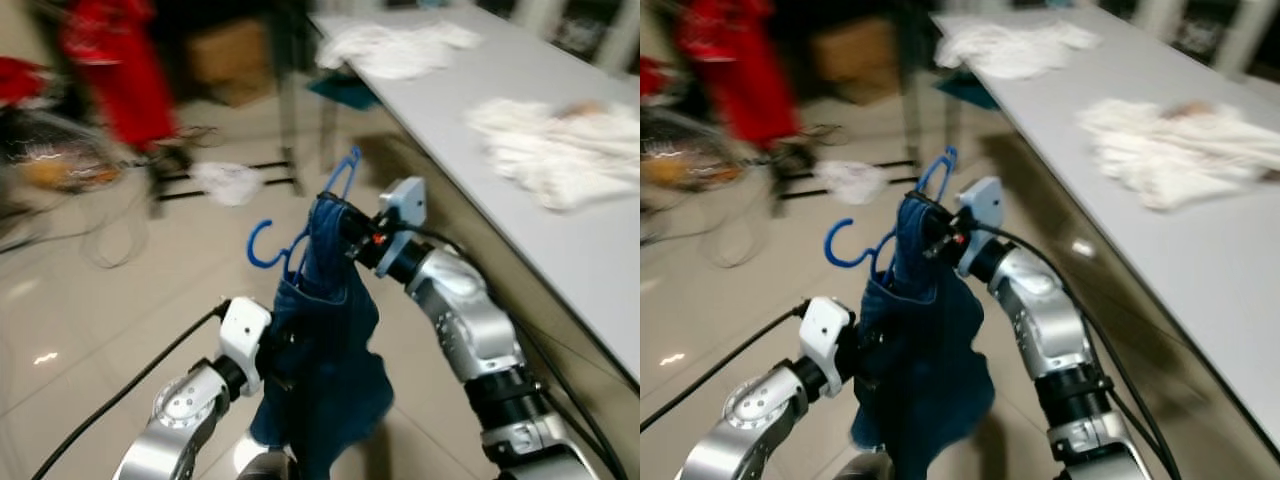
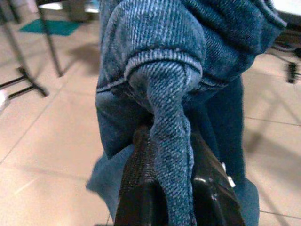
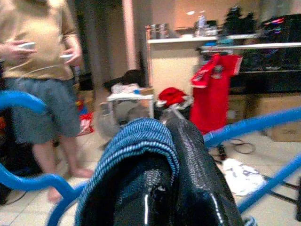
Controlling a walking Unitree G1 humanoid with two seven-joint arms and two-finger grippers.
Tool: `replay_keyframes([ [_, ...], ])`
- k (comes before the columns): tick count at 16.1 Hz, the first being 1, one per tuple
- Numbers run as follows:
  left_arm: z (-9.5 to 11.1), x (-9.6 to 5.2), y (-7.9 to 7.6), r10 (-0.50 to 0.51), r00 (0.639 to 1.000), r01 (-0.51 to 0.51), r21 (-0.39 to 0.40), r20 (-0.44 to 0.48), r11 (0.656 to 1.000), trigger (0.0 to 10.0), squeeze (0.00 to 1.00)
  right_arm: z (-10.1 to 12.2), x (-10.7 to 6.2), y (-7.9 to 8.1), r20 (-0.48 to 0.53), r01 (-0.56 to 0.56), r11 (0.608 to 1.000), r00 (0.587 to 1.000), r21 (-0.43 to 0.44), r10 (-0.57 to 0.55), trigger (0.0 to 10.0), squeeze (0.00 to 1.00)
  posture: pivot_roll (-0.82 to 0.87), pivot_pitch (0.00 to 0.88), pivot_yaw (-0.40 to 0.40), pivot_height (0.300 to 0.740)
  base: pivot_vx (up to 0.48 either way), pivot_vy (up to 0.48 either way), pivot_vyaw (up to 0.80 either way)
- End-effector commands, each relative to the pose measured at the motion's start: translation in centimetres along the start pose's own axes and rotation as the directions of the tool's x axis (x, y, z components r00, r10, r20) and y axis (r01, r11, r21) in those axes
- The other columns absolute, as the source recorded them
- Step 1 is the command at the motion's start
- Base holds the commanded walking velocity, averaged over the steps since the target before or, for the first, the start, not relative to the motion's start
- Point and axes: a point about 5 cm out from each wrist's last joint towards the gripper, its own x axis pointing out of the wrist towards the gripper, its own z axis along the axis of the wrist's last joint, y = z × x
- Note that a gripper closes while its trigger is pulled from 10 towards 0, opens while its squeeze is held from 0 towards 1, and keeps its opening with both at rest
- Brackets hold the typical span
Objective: Hang hanger
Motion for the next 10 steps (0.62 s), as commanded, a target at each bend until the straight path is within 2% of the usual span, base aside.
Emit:
replay_keyframes([
  [1, -0.1, 0.6, -0.3, -0.016, 1.000, 0.016, 0.026, 0.005, 1.000, 10.0, 0.00, -1.1, -0.3, -0.4, -0.033, 0.043, 0.999, 0.999, -0.004, -0.043, 10.0, 0.00, 0.00, 0.040, 0.025, 0.740, 0.000, 0.000, 0.00],
  [4, -0.3, 1.4, -0.4, -0.030, 0.999, 0.029, 0.023, 0.043, 0.999, 10.0, 0.00, -3.7, -0.5, -1.5, -0.125, 0.188, 0.981, 0.973, -0.053, -0.193, 10.0, 0.00, 0.00, 0.039, 0.026, 0.740, 0.000, 0.000, 0.00],
  [5, -0.5, 1.5, -0.5, -0.037, 0.998, 0.036, 0.007, 0.054, 0.999, 10.0, 0.00, -4.2, -0.6, -1.8, -0.134, 0.224, 0.973, 0.964, -0.061, -0.230, 10.0, 0.00, 0.00, 0.039, 0.026, 0.740, 0.000, 0.000, 0.00],
  [6, -0.9, 1.7, -0.5, -0.035, 0.998, 0.038, -0.038, 0.059, 0.999, 10.0, 0.00, -5.1, -0.9, -2.3, -0.169, 0.282, 0.952, 0.939, -0.116, -0.299, 10.0, 0.00, -0.01, 0.036, 0.030, 0.740, 0.000, 0.000, 0.00],
  [7, -0.9, 1.7, -0.5, -0.035, 0.998, 0.038, -0.038, 0.059, 0.999, 10.0, 0.00, -5.1, -0.9, -2.3, -0.169, 0.282, 0.952, 0.939, -0.116, -0.299, 10.0, 0.00, -0.01, 0.036, 0.030, 0.740, 0.000, 0.000, 0.00],
  [8, -1.5, 2.2, -0.5, -0.049, 0.997, 0.055, -0.115, 0.053, 0.992, 10.0, 0.00, -6.5, -1.3, -2.7, -0.213, 0.328, 0.930, 0.909, -0.164, -0.358, 10.0, 0.00, -0.01, 0.037, 0.027, 0.740, 0.000, 0.000, 0.00],
  [10, -2.4, 2.8, -0.6, -0.077, 0.997, 0.079, -0.221, 0.019, 0.972, 10.0, 0.00, -7.8, -1.7, -2.7, -0.243, 0.357, 0.915, 0.886, -0.188, -0.395, 10.0, 0.00, -0.01, 0.039, 0.027, 0.740, 0.000, 0.000, 0.00],
])
